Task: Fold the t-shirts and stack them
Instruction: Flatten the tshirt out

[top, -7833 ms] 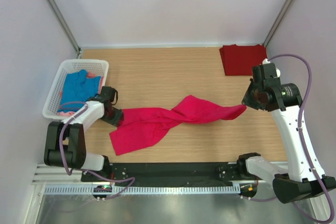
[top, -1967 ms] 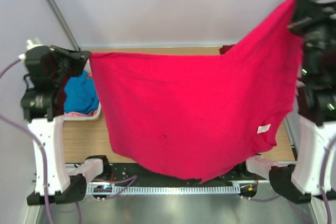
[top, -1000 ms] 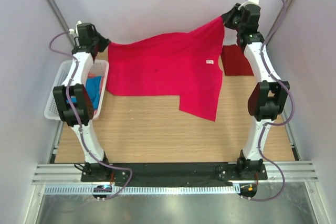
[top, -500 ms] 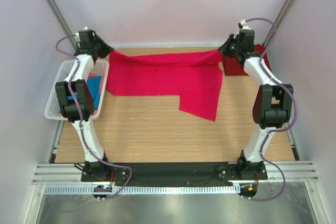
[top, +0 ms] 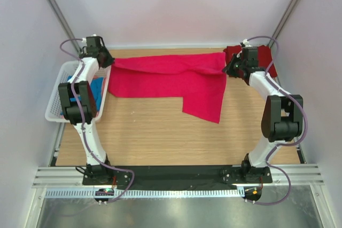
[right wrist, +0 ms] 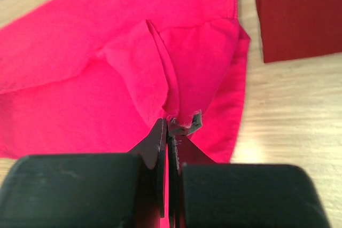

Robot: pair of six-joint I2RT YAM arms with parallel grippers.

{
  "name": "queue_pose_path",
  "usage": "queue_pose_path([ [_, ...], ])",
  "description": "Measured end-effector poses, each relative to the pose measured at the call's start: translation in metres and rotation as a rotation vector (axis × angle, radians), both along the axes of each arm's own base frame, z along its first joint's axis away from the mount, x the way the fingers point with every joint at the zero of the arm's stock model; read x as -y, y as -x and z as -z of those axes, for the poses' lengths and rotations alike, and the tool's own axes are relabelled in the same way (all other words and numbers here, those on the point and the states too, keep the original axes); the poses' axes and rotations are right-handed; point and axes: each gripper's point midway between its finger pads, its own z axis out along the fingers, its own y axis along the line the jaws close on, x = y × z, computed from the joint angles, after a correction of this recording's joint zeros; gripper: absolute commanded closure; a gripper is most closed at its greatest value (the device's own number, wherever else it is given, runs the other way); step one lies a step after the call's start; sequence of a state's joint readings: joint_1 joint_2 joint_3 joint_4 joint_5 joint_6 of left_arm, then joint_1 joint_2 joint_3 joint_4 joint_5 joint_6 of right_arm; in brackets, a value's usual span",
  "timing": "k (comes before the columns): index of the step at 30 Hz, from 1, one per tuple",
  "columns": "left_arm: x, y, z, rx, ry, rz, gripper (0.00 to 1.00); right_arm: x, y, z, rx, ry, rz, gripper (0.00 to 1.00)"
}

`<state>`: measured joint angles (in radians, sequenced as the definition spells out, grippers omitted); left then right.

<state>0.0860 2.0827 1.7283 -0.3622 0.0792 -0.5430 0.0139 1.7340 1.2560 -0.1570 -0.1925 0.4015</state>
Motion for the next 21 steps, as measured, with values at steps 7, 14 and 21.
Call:
queue_pose_path([
  [7,0.011,0.013,0.001,-0.048,-0.047,0.018,1.00,0.014,0.014,0.004,-0.064,0.065,0.037,0.99],
  [14,0.021,0.047,-0.113,0.075,-0.005,-0.052,1.00,0.054,0.001,-0.147,0.113,0.142,0.204,0.99],
  [21,0.025,0.144,-0.331,0.531,0.099,-0.122,1.00,0.073,0.075,-0.387,0.569,0.065,0.372,0.99],
])
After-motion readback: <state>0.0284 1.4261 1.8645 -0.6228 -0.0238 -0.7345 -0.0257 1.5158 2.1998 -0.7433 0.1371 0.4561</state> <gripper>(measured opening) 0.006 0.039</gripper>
